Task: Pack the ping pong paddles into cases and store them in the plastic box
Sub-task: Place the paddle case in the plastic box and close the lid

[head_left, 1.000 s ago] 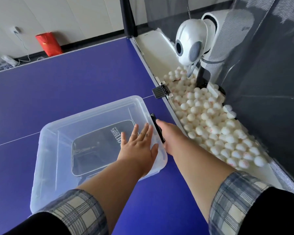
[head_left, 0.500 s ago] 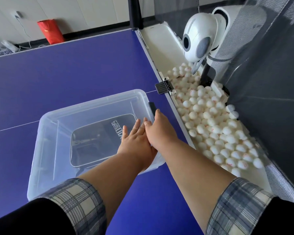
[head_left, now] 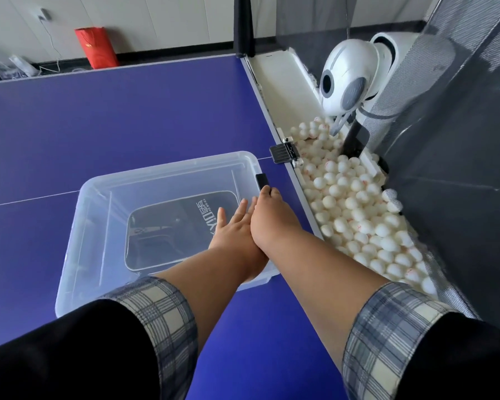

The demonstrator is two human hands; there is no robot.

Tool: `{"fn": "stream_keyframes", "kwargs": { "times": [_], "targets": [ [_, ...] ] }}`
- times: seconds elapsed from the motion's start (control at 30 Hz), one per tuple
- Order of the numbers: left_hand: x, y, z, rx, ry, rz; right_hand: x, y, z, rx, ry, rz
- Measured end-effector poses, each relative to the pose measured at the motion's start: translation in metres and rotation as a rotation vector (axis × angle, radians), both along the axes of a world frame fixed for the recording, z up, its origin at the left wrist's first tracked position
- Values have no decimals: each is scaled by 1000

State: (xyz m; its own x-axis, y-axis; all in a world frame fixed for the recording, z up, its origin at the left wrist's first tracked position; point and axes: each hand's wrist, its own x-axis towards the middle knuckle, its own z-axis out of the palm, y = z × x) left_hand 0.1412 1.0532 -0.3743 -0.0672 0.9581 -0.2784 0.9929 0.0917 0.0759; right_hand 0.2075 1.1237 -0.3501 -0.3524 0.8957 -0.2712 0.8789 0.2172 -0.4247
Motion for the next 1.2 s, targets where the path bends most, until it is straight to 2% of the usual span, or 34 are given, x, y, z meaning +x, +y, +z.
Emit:
{"fn": "stream_keyframes", "kwargs": {
  "times": [0.13,0.27,0.33,0.4,0.5,0.6,0.67,0.77,0.87,0.97,1.03,1.1,1.17,1.2],
  "targets": [
    [1,0,0,14,-26,8,-1,1,1,15,-47,19],
    [3,-1,7,31,-55,10,5,1,0,-41,12,-14],
    [-2,-10,13,88,-151,28,7,-3,0,-23,15,-32],
    [-15,-31,16,163,-267,90,6,-15,-2,85,-45,14],
    [-52,-81,17,289,-314,232,-13,-49,-3,245,-64,164],
    [-100,-131,21,410,-235,455,-50,-91,5,258,2,314],
    [-130,-158,21,388,-157,620,-76,-117,11,245,17,379],
    [-162,-187,16,229,-126,805,-114,-147,17,208,20,466],
    [-177,-203,11,171,-322,900,-148,-169,16,153,-22,566],
    [-183,-208,8,309,-655,997,-175,-178,13,124,-61,660],
    [-189,-210,11,410,-907,1240,-191,-178,10,112,-86,689],
    [-199,-212,10,317,-1154,1458,-205,-180,6,109,-122,696],
    [-209,-217,8,171,-1313,1462,-214,-184,0,124,-140,676],
    [-213,-219,4,186,-1340,1421,-216,-186,-3,138,-131,662]
  ]
}}
